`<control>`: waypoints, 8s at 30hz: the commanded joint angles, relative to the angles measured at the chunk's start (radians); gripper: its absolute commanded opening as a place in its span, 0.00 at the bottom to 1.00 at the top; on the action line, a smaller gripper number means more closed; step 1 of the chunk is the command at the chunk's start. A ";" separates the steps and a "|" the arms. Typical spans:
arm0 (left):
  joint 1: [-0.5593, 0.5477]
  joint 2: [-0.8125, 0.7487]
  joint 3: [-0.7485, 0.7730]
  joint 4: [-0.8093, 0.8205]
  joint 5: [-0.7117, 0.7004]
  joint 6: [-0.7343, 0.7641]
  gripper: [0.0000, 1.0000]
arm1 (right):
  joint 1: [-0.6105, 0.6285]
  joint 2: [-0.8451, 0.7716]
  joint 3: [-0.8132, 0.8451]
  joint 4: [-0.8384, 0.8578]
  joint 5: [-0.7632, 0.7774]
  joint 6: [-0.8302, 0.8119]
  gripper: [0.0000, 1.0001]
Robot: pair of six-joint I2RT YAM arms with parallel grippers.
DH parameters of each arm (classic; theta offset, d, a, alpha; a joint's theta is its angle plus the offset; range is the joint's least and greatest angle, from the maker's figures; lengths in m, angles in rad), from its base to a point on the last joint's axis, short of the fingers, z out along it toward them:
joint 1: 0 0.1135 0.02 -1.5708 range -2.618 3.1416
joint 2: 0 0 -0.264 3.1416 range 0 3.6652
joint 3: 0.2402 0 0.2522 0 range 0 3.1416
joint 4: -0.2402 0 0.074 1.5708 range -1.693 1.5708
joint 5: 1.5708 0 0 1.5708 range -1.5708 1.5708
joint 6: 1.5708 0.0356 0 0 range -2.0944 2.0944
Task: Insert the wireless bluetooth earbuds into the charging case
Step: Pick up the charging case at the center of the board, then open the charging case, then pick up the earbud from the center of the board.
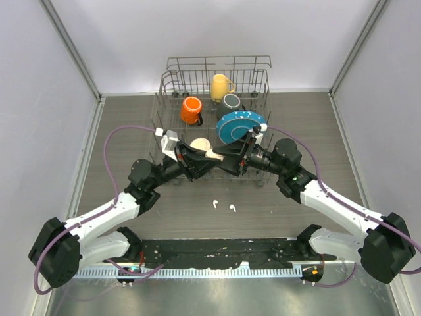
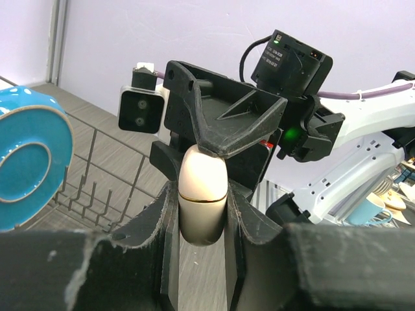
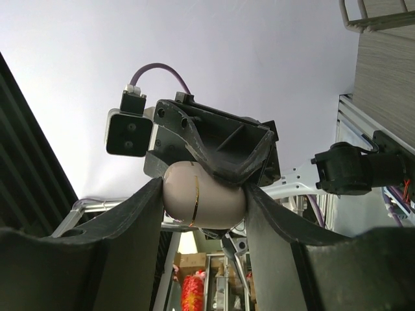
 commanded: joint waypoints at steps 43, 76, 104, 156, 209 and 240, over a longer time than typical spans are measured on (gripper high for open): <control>-0.018 -0.136 -0.279 0.436 0.002 0.213 0.00 | 0.208 -0.041 0.482 -0.888 0.310 -1.061 0.85; -0.018 -0.181 -0.196 0.274 0.206 0.211 0.00 | 0.239 0.025 0.502 -0.835 0.473 -0.986 0.85; -0.020 -0.356 -0.258 0.082 0.072 0.308 0.00 | -0.085 -0.159 0.705 -1.498 1.014 -0.957 0.94; -0.020 -0.423 -0.285 0.019 0.068 0.329 0.00 | -0.862 0.375 0.174 -1.190 0.651 -0.871 0.62; -0.020 -0.486 -0.284 -0.107 0.051 0.346 0.00 | -0.836 0.384 0.102 -1.116 0.706 -1.170 0.01; -0.020 -0.514 -0.249 -0.162 0.081 0.362 0.00 | -0.715 0.599 0.320 -1.188 0.855 -1.267 0.01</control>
